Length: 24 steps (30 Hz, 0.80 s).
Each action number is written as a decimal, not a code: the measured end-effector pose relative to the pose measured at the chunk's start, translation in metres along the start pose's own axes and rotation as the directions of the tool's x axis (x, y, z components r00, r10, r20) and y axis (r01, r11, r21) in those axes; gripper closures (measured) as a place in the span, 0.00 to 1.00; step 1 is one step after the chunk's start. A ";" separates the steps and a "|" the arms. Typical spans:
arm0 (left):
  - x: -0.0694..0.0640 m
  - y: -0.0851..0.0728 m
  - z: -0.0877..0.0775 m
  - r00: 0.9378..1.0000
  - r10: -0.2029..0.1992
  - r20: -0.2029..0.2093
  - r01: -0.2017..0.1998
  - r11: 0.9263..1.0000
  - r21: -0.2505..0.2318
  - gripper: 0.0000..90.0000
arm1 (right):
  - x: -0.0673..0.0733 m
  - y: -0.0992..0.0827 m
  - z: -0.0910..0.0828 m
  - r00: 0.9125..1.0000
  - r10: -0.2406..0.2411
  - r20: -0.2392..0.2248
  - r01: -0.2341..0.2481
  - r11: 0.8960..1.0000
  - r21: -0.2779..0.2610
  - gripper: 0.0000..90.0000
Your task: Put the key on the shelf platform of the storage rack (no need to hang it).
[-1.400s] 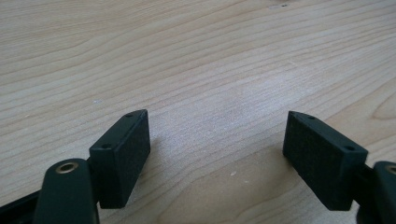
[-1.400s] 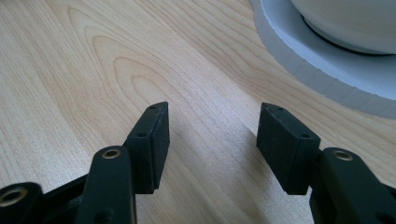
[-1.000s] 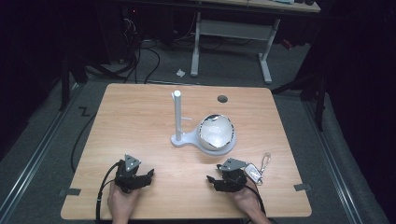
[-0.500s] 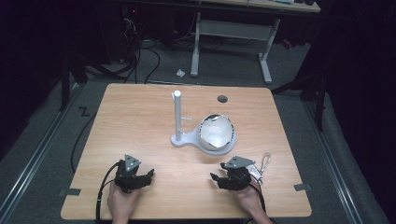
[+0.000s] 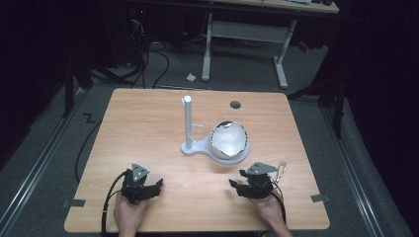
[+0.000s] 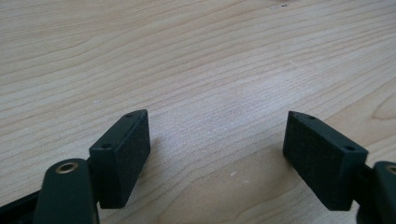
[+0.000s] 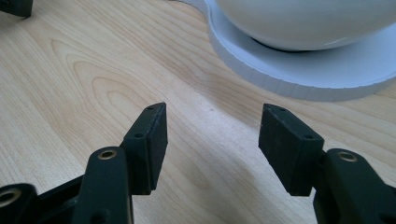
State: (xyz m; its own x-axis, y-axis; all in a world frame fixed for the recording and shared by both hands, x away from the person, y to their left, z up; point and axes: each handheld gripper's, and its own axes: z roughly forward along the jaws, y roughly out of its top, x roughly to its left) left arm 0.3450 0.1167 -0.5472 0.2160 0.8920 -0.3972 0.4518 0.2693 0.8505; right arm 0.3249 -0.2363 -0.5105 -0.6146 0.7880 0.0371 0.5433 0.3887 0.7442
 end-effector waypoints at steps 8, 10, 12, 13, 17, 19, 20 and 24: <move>0.000 0.000 0.000 1.000 0.001 0.000 -0.001 1.000 0.000 0.26 | -0.007 -0.003 -0.008 0.999 0.030 0.011 -0.030 1.000 -0.009 0.49; 0.000 0.000 0.000 1.000 0.000 0.000 0.000 1.000 0.000 0.26 | -0.009 -0.004 -0.010 0.999 0.039 0.013 -0.039 0.999 -0.016 0.49; 0.000 0.000 0.000 1.000 0.000 0.000 0.000 1.000 0.000 0.26 | -0.012 -0.004 -0.013 0.999 0.047 0.021 -0.047 0.999 -0.020 0.49; 0.000 0.000 0.000 1.000 0.001 0.000 -0.001 1.000 0.000 0.26 | -0.013 -0.005 -0.014 0.999 0.049 0.023 -0.048 0.999 -0.022 0.50; 0.000 0.000 0.000 1.000 0.000 0.000 0.000 1.000 0.000 0.26 | -0.017 -0.007 -0.021 0.998 0.058 0.040 -0.056 0.998 -0.040 0.51; 0.000 0.000 0.000 1.000 0.000 0.000 0.000 1.000 0.000 0.26 | -0.021 -0.008 -0.025 0.997 0.067 0.048 -0.065 0.997 -0.044 0.51; 0.000 0.000 0.000 1.000 0.000 0.000 0.000 1.000 0.000 0.26 | -0.021 -0.008 -0.025 0.997 0.067 0.048 -0.065 0.997 -0.044 0.51; 0.000 0.000 0.000 1.000 0.000 0.000 0.000 1.000 0.000 0.26 | -0.027 -0.010 -0.031 0.995 0.074 0.060 -0.071 0.996 -0.049 0.51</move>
State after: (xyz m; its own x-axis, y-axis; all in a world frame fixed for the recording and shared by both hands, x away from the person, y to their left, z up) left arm 0.3450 0.1167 -0.5472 0.2160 0.8921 -0.3968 0.4518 0.2690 0.8506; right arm 0.3187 -0.2759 -0.4982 -0.5376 0.8416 0.0517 0.5566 0.3081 0.7715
